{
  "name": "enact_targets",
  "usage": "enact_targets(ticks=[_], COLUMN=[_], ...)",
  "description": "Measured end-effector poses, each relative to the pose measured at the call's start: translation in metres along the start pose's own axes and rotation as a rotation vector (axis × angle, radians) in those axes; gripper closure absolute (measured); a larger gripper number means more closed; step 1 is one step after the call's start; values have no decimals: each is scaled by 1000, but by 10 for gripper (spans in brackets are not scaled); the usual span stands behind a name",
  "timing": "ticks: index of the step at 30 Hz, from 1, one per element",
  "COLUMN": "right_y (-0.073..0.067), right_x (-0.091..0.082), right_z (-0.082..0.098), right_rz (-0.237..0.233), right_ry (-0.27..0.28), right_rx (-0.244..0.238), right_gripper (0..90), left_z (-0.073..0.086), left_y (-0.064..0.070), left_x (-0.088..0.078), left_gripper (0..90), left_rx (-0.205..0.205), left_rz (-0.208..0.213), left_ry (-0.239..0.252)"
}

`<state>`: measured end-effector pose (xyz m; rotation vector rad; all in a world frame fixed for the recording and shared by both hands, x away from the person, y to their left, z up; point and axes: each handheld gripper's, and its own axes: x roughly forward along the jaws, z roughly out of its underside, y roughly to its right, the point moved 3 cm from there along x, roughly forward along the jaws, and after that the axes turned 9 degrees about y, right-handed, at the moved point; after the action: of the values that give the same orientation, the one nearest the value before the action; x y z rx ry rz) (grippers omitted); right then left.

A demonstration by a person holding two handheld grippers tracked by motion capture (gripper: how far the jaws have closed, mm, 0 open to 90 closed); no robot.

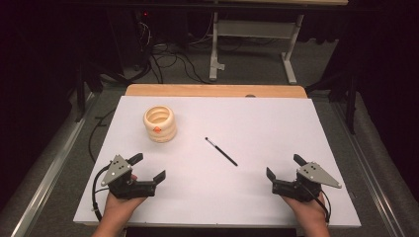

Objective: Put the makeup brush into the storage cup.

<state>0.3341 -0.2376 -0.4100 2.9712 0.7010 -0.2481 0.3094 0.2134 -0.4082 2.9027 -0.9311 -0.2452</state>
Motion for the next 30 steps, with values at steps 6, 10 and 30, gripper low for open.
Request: enact_targets(ticks=[6, 10, 30], right_y=[6, 6, 5], right_x=[-3, -3, -1], right_z=[2, 2, 3], right_rz=[19, 18, 14], right_ry=[8, 9, 0], right_rx=[3, 4, 2], right_gripper=[10, 10, 10], left_z=[0, 0, 0], left_y=[4, 4, 4], left_x=[4, 4, 3], left_gripper=[1, 1, 1], left_rx=[15, 15, 15], left_rz=[7, 5, 5], left_ry=[1, 4, 3])
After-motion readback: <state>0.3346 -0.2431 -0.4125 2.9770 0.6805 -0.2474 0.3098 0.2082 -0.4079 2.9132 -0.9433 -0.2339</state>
